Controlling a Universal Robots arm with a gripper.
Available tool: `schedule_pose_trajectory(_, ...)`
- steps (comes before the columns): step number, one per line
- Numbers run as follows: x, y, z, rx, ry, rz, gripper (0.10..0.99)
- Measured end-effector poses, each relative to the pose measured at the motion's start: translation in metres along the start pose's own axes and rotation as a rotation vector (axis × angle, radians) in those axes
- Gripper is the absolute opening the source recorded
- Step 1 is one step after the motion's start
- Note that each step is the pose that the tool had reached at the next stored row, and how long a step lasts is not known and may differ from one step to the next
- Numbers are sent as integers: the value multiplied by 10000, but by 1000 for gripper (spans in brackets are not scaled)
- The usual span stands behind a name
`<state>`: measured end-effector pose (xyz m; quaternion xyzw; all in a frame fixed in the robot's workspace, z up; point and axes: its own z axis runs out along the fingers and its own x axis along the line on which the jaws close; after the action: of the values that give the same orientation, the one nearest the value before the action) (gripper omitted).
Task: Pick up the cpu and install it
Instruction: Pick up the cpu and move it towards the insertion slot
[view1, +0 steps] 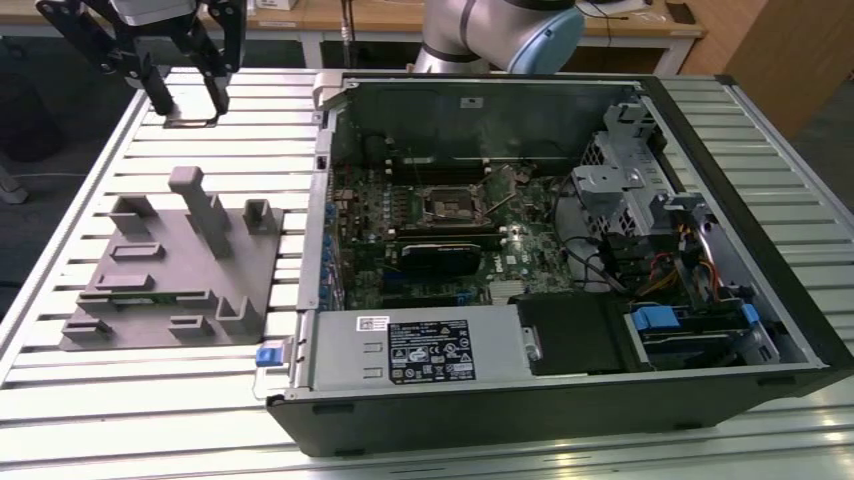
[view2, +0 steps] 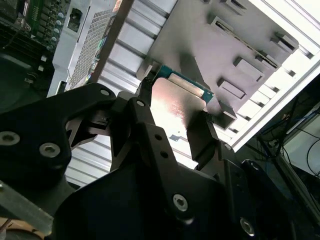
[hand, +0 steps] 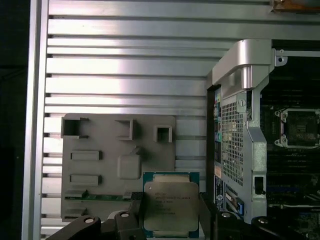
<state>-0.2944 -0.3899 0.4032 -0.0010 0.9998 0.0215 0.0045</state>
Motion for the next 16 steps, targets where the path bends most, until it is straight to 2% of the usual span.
schedule_pose_trajectory(16, -208, 0, 2, -1, 0, 0, 533)
